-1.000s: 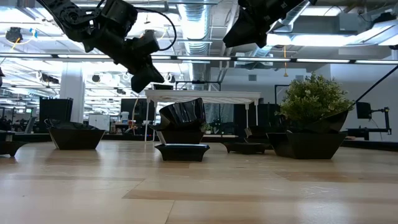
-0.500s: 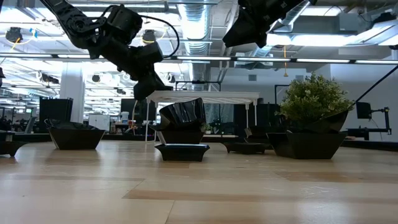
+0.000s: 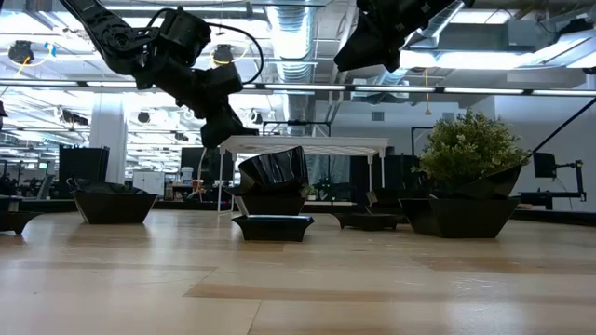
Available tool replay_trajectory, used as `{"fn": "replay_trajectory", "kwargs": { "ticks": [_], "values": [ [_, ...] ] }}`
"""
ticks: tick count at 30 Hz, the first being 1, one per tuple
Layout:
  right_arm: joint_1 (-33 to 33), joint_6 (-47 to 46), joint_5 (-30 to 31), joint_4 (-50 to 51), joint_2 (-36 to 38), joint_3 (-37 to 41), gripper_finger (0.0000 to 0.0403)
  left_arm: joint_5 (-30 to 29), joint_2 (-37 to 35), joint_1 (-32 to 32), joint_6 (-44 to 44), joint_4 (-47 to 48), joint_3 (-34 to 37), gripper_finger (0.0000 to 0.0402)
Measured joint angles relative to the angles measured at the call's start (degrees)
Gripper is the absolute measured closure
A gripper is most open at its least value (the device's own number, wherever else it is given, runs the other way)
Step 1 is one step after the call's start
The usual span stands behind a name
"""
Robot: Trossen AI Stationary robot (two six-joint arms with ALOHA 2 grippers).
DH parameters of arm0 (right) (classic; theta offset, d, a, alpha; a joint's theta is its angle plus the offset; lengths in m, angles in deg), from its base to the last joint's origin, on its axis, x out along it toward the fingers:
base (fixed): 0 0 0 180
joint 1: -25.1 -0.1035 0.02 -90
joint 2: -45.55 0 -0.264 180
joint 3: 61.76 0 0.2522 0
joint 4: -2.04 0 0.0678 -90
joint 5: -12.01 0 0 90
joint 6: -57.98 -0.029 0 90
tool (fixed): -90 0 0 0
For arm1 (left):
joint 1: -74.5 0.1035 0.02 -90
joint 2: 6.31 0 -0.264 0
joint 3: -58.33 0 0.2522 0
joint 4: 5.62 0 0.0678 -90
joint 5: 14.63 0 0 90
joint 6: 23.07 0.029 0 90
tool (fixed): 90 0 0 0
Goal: Pick & Place Mini shaped plates
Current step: Stack the black square plate on top of the black square plate on the shelf, then stack the top black square plate on top of the black square plate on the shelf
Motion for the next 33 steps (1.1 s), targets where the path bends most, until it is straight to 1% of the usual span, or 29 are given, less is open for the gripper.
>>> {"fn": "replay_trajectory", "kwargs": {
  "ticks": [5, 12, 24, 26, 29, 31, 33],
  "values": [
    [0.0, -0.01, -0.01, 0.0, 0.0, 0.0, 0.0294, 0.29, 0.0, -0.28, 0.43, -0.3, 0.0, 0.0362],
    [0.0, 0.0, -0.02, 0.0, 0.0, 0.0, 0.0294, -1.51, 0.0, 0.18, 0.55, -2.04, 0.0, 0.0362],
    [0.0, 0.0, -0.02, 0.13, 0.0, 0.0, 0.0294, -1.75, 0.0, 0.04, 1.59, -4.04, 0.0, 0.0362],
    [0.0, 0.0, -0.02, 0.77, 0.0, 0.0, 0.0294, -3.77, -0.02, -0.54, 1.74, -4.21, 0.0, 0.0362],
    [-0.19, 0.0, -0.02, 2.58, 0.0, 0.0, 0.0294, -9.93, -1.21, -2.62, 1.24, -3.94, 0.02, 0.0362],
    [-0.72, 0.14, 0.02, 3.72, 0.0, 0.0, 0.0294, -14.71, -3.34, -4.96, -2.01, -3.4, 0.02, 0.0362],
    [-1.67, 0.45, 0.04, 4.39, 0.0, 0.0, 0.0294, -18.48, -6.05, -8.34, -7.32, -1.16, 0.02, 0.0362]
  ]
}}
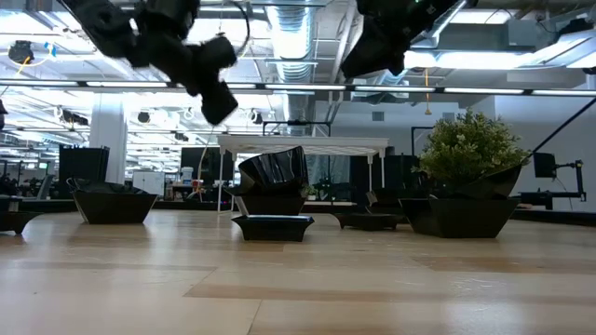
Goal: Pick & Place Mini shaped plates
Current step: Stack the top black square plate on top of the black square plate on the shelf
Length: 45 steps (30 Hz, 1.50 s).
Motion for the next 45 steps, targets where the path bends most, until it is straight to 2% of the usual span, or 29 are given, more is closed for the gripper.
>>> {"fn": "replay_trajectory", "kwargs": {
  "ticks": [3, 7, 11, 14, 16, 20, 25, 29, 33, 36, 40, 45],
  "values": [
    [-2.46, 0.03, 1.01, 0.08, 0.0, 0.0, 0.0294, -1.05, -5.34, -6.77, -8.22, 8.54, 0.0, 0.0362],
    [-7.51, 0.59, 6.87, -2.1, 0.0, 1.27, 0.0294, 0.56, -13.03, -17.7, -22.46, 24.56, 0.0, 0.0362],
    [-12.91, 0.63, 12.33, -2.43, 0.02, 3.13, 0.0294, 8.05, -19.03, -27.96, -39.8, 36.17, 0.55, 0.0362],
    [-17.23, 0.03, 12.87, -5.05, 0.0, 6.31, 0.0294, 14.62, -21.11, -35.44, -47.56, 36.51, 3.79, 0.0362],
    [-20.48, -1.26, 12.9, -6.24, -0.02, 7.85, 0.0294, 16.36, -21.42, -40.22, -52.05, 36.31, 5.96, 0.0362],
    [-27.33, -4.04, 13.93, -9.49, 0.0, 11.23, 0.0294, 16.28, -20.15, -49.3, -60.31, 33.24, 10.43, 0.0362],
    [-34.0, -6.57, 18.53, -11.32, 0.01, 13.18, 0.0294, 11.87, -16.04, -57.25, -64.24, 21.29, 14.45, 0.0362],
    [-35.77, -8.79, 17.92, -10.21, -0.02, 13.18, 0.0294, 9.25, -12.07, -58.55, -62.5, 9.72, 15.86, 0.0362],
    [-33.59, -8.84, 16.9, -8.02, 0.0, 12.59, 0.0294, 9.16, -9.06, -56.88, -60.37, 4.3, 15.91, 0.0362],
    [-28.76, -9.98, 11.35, -5.67, 0.02, 12.09, 0.0294, 9.15, -7.12, -54.53, -60.16, 1.67, 15.91, 0.0362],
    [-20.59, -10.04, 0.78, -3.41, 0.0, 12.09, 0.0294, 9.13, -4.55, -51.17, -59.7, -3.33, 15.91, 0.0362],
    [-13.28, -4.07, -6.71, -2.96, -1.81, 12.01, 0.0294, 9.1, -1.46, -48.55, -58.79, -9.42, 15.91, 0.0362]
  ]
}}
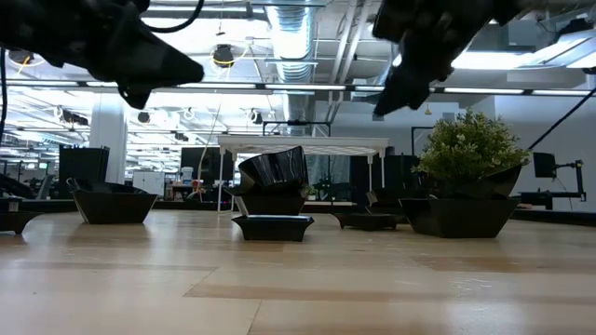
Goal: Pick & Place Mini shaped plates
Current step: Stack the top black square plate on top of the black square plate on the shelf
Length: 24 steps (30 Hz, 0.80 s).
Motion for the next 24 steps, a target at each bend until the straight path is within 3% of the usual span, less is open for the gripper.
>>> {"fn": "replay_trajectory", "kwargs": {
  "ticks": [7, 13, 24],
  "values": [
    [3.04, 10.69, -2.58, 9.0, -10.91, -8.13, 0.0294, 0.18, 3.35, -0.32, 0.58, -6.4, 0.0, 0.0362],
    [3.08, 19.33, -2.36, 18.56, -20.64, -17.88, 0.0294, 0.79, 3.87, -0.33, 0.57, -6.31, 0.07, 0.0362],
    [4.95, 24.22, -2.14, 22.17, -31.27, -26.55, 0.0294, 1.6, 4.13, -0.33, 0.39, -6.4, 0.07, 0.0362]
  ]
}}
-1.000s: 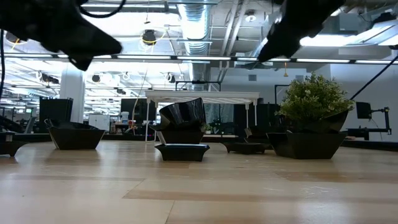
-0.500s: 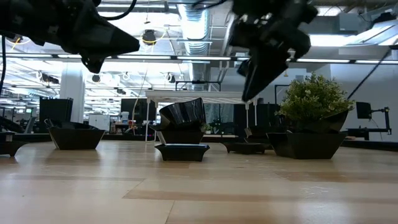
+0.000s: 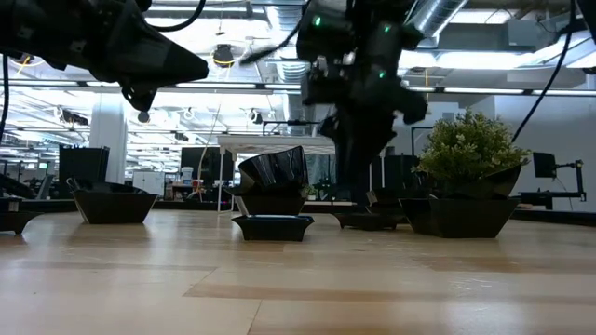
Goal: Pick & Place Mini shaped plates
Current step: Stack the top black square plate on top of the black square plate on the shelf
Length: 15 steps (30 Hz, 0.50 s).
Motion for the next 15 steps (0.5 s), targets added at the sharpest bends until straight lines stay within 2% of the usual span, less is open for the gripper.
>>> {"fn": "replay_trajectory", "kwargs": {
  "ticks": [6, 15],
  "values": [
    [1.55, 1.06, -0.03, 0.48, -2.65, -0.26, 0.0294, 0.03, 0.0, 0.0, 0.16, 0.0, 0.0, 0.0362],
    [2.33, 1.11, -0.21, 0.49, -2.64, -0.26, 0.0294, 0.04, -0.02, 0.0, 0.52, -0.02, 0.0, 0.0362]
  ]
}}
